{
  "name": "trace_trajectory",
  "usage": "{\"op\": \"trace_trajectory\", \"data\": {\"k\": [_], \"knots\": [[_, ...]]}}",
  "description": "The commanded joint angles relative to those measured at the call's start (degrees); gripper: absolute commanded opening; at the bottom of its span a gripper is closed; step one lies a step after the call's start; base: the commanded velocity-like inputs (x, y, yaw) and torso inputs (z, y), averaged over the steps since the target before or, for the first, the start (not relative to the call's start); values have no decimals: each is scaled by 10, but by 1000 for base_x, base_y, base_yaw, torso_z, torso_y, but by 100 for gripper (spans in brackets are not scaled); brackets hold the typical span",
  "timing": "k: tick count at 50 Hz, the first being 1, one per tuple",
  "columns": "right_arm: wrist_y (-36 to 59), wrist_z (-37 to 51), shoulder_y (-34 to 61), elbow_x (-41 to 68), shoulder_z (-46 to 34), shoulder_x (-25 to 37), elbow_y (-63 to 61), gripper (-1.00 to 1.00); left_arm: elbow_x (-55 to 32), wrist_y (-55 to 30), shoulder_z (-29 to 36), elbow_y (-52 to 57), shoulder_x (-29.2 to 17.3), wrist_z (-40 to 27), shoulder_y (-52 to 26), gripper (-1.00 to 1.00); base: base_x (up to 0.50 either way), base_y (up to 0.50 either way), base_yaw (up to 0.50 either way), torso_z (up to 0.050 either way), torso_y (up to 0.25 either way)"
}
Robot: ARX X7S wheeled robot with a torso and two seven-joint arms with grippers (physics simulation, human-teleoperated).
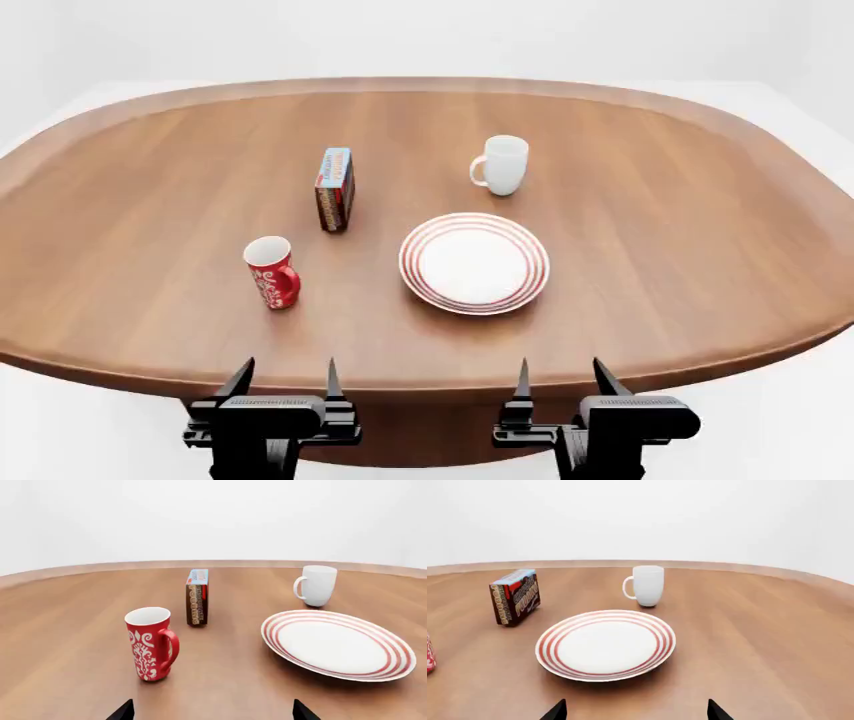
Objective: Pick up the red mug and put it on the plate
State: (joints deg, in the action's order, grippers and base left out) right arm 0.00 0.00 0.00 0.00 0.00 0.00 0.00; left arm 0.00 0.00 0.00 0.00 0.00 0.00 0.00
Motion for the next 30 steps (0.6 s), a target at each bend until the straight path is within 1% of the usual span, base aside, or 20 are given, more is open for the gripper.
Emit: {"op": "trace_trajectory", "data": {"k": [1,3,4,5,7,8,9,10,14,23,27,30], "knots": [[-37,17,-7,3,-10,9,-9,100,-11,12,15,2,-9,-5,9,100,0,0,0,0,0],[-41,29,-11,20,-8,12,-23,100,-15,12,23,2,-14,-9,10,100,0,0,0,0,0],[-76,21,-15,64,2,8,-26,100,-21,4,27,7,-18,-3,12,100,0,0,0,0,0],[-93,7,-18,89,0,12,-25,100,-24,1,30,12,-20,-4,13,100,0,0,0,0,0],[3,32,-15,48,-17,31,-41,100,-26,-2,31,18,-22,-10,11,100,0,0,0,0,0],[-7,25,-16,43,-25,36,-38,100,-28,-2,31,17,-23,-13,9,100,0,0,0,0,0],[15,35,-11,39,-23,37,-31,100,-29,-3,31,15,-24,-18,6,100,0,0,0,0,0],[2,44,-12,27,-26,38,-29,100,-30,-3,33,16,-25,-20,5,100,0,0,0,0,0],[16,63,-10,11,-29,43,-37,100,-24,5,39,17,-28,-33,5,100,0,14,0,0,0],[42,66,-16,10,-41,55,-61,100,-30,-4,45,36,-36,-50,6,100,0,500,0,0,0],[41,60,-13,21,-44,58,-54,100,-52,-12,44,49,-37,-48,7,100,0,500,0,0,0],[42,59,-11,26,-47,60,-53,100,-51,-12,49,47,-40,-51,7,100,0,500,0,0,0]]}}
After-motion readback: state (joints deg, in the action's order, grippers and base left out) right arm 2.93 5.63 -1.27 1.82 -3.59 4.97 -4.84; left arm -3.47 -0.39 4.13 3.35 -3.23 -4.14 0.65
